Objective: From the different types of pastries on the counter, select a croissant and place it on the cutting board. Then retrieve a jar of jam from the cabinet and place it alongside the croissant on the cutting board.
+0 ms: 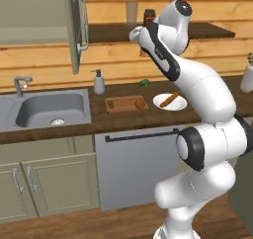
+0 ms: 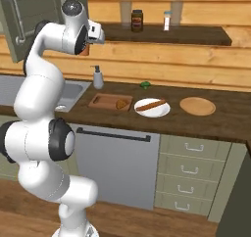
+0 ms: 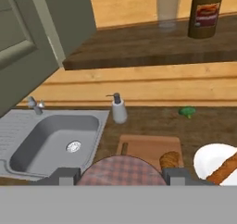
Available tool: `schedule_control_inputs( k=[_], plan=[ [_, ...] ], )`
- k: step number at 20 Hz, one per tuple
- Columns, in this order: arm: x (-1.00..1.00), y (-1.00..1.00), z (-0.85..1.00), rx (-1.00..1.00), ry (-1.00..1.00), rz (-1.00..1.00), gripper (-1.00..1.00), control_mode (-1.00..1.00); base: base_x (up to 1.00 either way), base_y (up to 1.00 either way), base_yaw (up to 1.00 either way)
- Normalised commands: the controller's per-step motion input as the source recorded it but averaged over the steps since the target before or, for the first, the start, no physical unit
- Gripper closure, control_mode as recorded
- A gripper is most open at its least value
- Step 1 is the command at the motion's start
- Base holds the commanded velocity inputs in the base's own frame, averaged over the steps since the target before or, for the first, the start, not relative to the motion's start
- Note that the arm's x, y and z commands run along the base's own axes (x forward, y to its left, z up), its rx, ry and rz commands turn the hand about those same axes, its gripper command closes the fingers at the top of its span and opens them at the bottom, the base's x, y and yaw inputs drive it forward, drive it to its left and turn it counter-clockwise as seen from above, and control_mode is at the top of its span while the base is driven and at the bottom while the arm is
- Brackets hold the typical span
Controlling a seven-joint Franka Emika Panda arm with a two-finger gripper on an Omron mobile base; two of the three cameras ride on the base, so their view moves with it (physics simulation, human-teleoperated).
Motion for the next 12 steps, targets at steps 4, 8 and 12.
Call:
schedule_control_inputs(
  k=[4,8,12],
  plan=[
    [0.0,0.0,0.0,0.0,0.0,0.0,1.0,1.0,0.56,-0.18,0.0],
    [0.0,0.0,0.0,0.0,0.0,0.0,1.0,1.0,0.5,-0.12,0.0],
    [0.0,0.0,0.0,0.0,0.0,0.0,1.0,1.0,0.06,-0.16,0.0]
  ],
)
